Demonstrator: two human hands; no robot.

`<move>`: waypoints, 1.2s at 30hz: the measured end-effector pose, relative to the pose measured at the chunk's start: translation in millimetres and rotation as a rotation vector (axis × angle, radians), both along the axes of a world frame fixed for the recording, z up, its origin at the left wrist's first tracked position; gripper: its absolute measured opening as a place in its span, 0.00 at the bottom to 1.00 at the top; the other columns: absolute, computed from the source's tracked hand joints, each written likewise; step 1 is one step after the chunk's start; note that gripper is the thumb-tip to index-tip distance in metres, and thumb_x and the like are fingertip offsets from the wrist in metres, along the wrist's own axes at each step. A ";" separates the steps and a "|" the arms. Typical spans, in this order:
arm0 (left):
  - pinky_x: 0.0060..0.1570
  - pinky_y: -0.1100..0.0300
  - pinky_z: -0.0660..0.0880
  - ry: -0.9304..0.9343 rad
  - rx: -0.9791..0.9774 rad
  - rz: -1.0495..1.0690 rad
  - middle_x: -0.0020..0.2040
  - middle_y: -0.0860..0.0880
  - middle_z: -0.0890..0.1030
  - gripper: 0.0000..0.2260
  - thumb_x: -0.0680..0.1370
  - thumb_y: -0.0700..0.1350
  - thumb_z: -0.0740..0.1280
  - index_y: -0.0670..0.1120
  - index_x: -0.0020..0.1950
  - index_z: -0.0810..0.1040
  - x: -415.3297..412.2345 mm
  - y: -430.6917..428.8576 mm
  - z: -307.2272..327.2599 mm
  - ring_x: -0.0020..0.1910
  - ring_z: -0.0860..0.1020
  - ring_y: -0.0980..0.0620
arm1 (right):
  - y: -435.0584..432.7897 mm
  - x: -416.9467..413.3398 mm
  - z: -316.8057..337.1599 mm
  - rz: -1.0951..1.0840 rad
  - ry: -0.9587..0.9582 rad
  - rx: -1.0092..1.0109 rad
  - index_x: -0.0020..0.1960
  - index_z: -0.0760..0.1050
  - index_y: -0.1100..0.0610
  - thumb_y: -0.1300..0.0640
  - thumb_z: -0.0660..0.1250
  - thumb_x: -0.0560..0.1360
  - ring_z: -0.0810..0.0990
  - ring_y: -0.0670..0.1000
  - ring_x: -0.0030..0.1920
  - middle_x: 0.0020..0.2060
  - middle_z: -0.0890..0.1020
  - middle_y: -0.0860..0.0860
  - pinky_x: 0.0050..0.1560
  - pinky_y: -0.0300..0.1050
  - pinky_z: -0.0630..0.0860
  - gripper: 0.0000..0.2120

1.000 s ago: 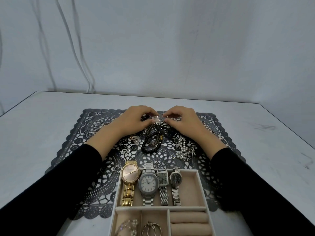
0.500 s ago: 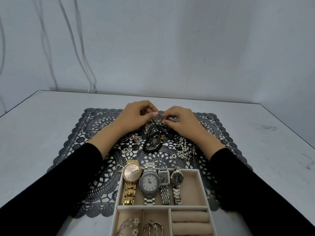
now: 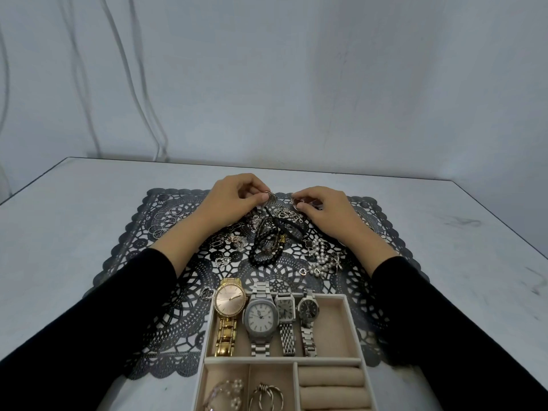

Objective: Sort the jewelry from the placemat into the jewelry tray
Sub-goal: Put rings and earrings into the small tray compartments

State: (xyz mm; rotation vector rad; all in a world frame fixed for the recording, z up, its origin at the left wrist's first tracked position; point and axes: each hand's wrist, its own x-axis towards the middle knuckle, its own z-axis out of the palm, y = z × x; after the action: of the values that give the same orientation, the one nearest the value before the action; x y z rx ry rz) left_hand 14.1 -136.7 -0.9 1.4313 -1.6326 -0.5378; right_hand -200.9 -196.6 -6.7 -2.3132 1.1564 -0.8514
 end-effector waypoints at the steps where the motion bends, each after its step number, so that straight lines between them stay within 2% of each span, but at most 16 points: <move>1: 0.44 0.67 0.76 0.002 0.001 0.001 0.42 0.50 0.84 0.03 0.75 0.43 0.73 0.51 0.46 0.82 0.2 -0.2 0.0 0.41 0.81 0.54 | -0.2 -0.2 -0.1 0.008 -0.002 0.008 0.57 0.81 0.52 0.58 0.69 0.75 0.78 0.45 0.51 0.52 0.83 0.47 0.55 0.38 0.72 0.11; 3: 0.45 0.65 0.77 0.011 0.001 0.000 0.42 0.50 0.84 0.03 0.75 0.43 0.73 0.51 0.47 0.82 0.5 -0.1 0.2 0.41 0.82 0.54 | -0.2 -0.4 0.0 0.023 -0.006 0.017 0.57 0.81 0.52 0.58 0.70 0.74 0.79 0.44 0.50 0.50 0.83 0.46 0.56 0.37 0.73 0.12; 6: 0.43 0.70 0.75 0.026 -0.002 -0.004 0.40 0.52 0.84 0.03 0.75 0.44 0.73 0.52 0.47 0.82 0.9 0.0 1.2 0.38 0.81 0.60 | 1.6 0.0 2.1 0.038 -0.056 0.039 0.53 0.82 0.53 0.60 0.73 0.72 0.78 0.35 0.45 0.44 0.83 0.44 0.49 0.26 0.71 0.10; 10: 0.42 0.72 0.75 0.040 -0.004 0.003 0.39 0.54 0.84 0.04 0.75 0.44 0.73 0.50 0.49 0.83 2.3 0.8 2.4 0.36 0.80 0.62 | 3.9 -1.3 6.3 0.028 -0.143 0.076 0.47 0.82 0.54 0.62 0.75 0.69 0.79 0.39 0.40 0.40 0.83 0.47 0.44 0.26 0.72 0.08; 14: 0.42 0.71 0.74 0.055 0.000 0.000 0.40 0.54 0.84 0.04 0.75 0.45 0.74 0.51 0.49 0.83 1.5 4.8 4.5 0.37 0.79 0.60 | 7.8 -6.1 11.6 0.025 -0.171 0.098 0.46 0.82 0.56 0.64 0.73 0.70 0.76 0.36 0.36 0.38 0.82 0.49 0.40 0.26 0.71 0.06; 17: 0.42 0.72 0.74 0.071 -0.001 -0.002 0.40 0.54 0.83 0.05 0.75 0.44 0.74 0.51 0.49 0.83 -1.0 13.2 7.8 0.37 0.79 0.59 | 11.4 -9.7 14.1 0.004 -0.208 0.127 0.45 0.82 0.56 0.62 0.73 0.71 0.77 0.40 0.38 0.39 0.83 0.50 0.42 0.29 0.74 0.04; 19: 0.40 0.72 0.73 0.090 -0.011 -0.005 0.41 0.53 0.83 0.05 0.75 0.44 0.73 0.51 0.49 0.83 -2.6 21.0 10.7 0.37 0.78 0.60 | 15.7 -12.5 15.5 -0.002 -0.266 0.179 0.45 0.82 0.56 0.62 0.73 0.71 0.79 0.44 0.40 0.41 0.84 0.53 0.43 0.34 0.77 0.04; 21: 0.40 0.70 0.75 0.121 -0.025 0.002 0.43 0.51 0.84 0.05 0.75 0.44 0.73 0.52 0.49 0.83 -3.2 29.6 13.8 0.38 0.79 0.59 | 23.0 -14.7 18.3 -0.010 -0.346 0.254 0.45 0.81 0.55 0.61 0.73 0.72 0.81 0.47 0.41 0.43 0.84 0.55 0.43 0.41 0.81 0.04; 23: 0.43 0.65 0.77 0.147 -0.041 0.016 0.44 0.50 0.85 0.05 0.75 0.43 0.73 0.53 0.48 0.83 -2.5 38.8 15.8 0.40 0.80 0.56 | 32.1 -16.4 21.7 -0.017 -0.420 0.308 0.46 0.82 0.54 0.61 0.73 0.71 0.82 0.48 0.42 0.43 0.84 0.54 0.46 0.44 0.81 0.05; 25: 0.48 0.62 0.79 0.165 -0.043 0.028 0.45 0.49 0.85 0.05 0.75 0.43 0.73 0.51 0.50 0.83 -2.2 50.8 17.3 0.42 0.83 0.52 | 42.5 -17.1 25.6 -0.016 -0.485 0.349 0.47 0.82 0.55 0.61 0.74 0.71 0.83 0.47 0.43 0.42 0.85 0.52 0.50 0.42 0.80 0.06; 27: 0.50 0.62 0.80 0.171 -0.043 0.033 0.46 0.48 0.85 0.06 0.76 0.43 0.73 0.49 0.52 0.83 -1.5 64.4 18.6 0.45 0.83 0.49 | 54.6 -16.4 30.0 -0.005 -0.548 0.398 0.47 0.82 0.56 0.62 0.74 0.70 0.83 0.46 0.44 0.42 0.85 0.51 0.50 0.41 0.78 0.06; 30: 0.46 0.66 0.77 0.185 -0.058 0.036 0.45 0.50 0.85 0.06 0.76 0.43 0.72 0.48 0.52 0.82 -0.8 85.6 21.9 0.44 0.83 0.54 | 72.9 -15.6 35.8 0.001 -0.610 0.449 0.48 0.82 0.57 0.63 0.74 0.70 0.83 0.48 0.43 0.43 0.85 0.52 0.50 0.42 0.78 0.07; 33: 0.50 0.61 0.79 0.217 -0.070 0.057 0.45 0.50 0.85 0.05 0.75 0.44 0.72 0.50 0.51 0.83 0.6 104.7 24.5 0.46 0.83 0.53 | 89.9 -16.8 41.0 0.012 -0.664 0.515 0.48 0.82 0.58 0.63 0.74 0.69 0.80 0.53 0.43 0.41 0.85 0.53 0.50 0.48 0.74 0.08; 36: 0.53 0.60 0.79 0.241 -0.088 0.057 0.46 0.50 0.85 0.06 0.75 0.44 0.73 0.50 0.51 0.83 0.3 124.8 26.8 0.48 0.84 0.49 | 107.2 -19.5 44.7 0.058 -0.704 0.548 0.49 0.81 0.60 0.65 0.73 0.69 0.81 0.52 0.44 0.41 0.85 0.53 0.45 0.40 0.77 0.08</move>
State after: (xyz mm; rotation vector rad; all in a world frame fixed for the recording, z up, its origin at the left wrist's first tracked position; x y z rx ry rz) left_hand 14.4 -11.8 25.9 1.2918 -1.4034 -0.5749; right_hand -220.4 -89.4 38.0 -1.4195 0.8529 -1.0449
